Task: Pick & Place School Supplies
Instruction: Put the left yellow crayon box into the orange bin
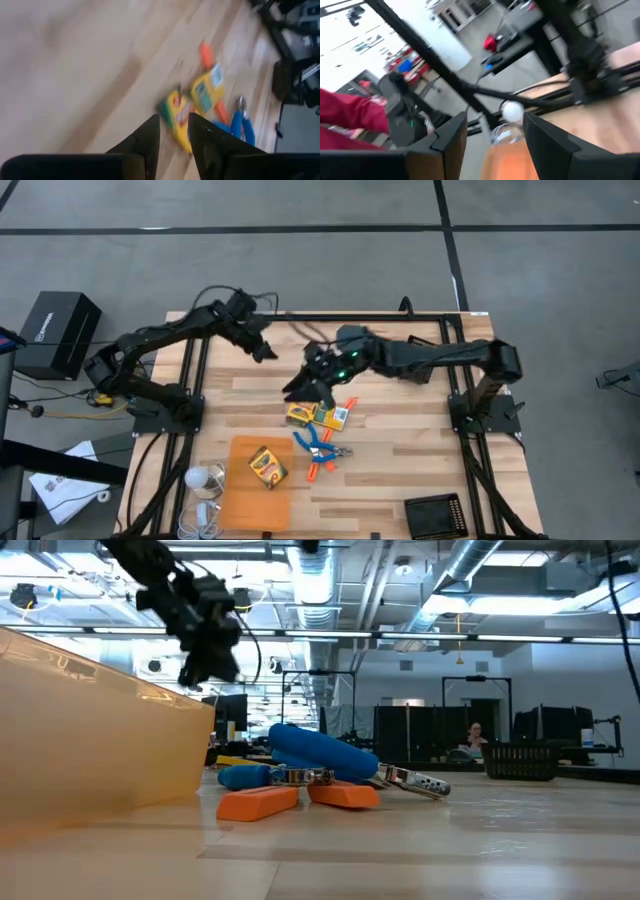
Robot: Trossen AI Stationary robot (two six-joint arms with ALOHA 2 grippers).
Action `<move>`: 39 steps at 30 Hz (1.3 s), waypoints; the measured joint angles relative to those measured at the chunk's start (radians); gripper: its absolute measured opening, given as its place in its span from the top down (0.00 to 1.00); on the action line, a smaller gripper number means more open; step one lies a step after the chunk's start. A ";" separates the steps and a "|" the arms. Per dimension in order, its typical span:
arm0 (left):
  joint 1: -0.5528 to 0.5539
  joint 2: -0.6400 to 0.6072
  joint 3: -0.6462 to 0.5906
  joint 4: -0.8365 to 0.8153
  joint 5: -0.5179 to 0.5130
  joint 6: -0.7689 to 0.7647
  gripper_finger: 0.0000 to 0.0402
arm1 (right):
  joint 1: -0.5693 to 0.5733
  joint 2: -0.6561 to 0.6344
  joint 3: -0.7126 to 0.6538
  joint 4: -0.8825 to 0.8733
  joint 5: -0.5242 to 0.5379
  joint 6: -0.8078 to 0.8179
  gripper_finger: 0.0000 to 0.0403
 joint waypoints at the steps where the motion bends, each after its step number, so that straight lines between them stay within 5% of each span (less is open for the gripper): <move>1: -0.011 0.012 -0.020 -0.003 0.001 -0.013 0.73 | 0.000 -0.018 0.000 -0.010 0.022 -0.007 0.54; 16: -0.213 0.177 -0.153 0.138 0.130 -0.282 0.66 | 0.008 -0.134 0.000 -0.062 0.194 -0.093 0.55; 39: -0.239 0.414 -0.152 0.404 0.192 -0.427 0.62 | 0.060 -0.156 -0.001 -0.058 0.230 -0.120 0.54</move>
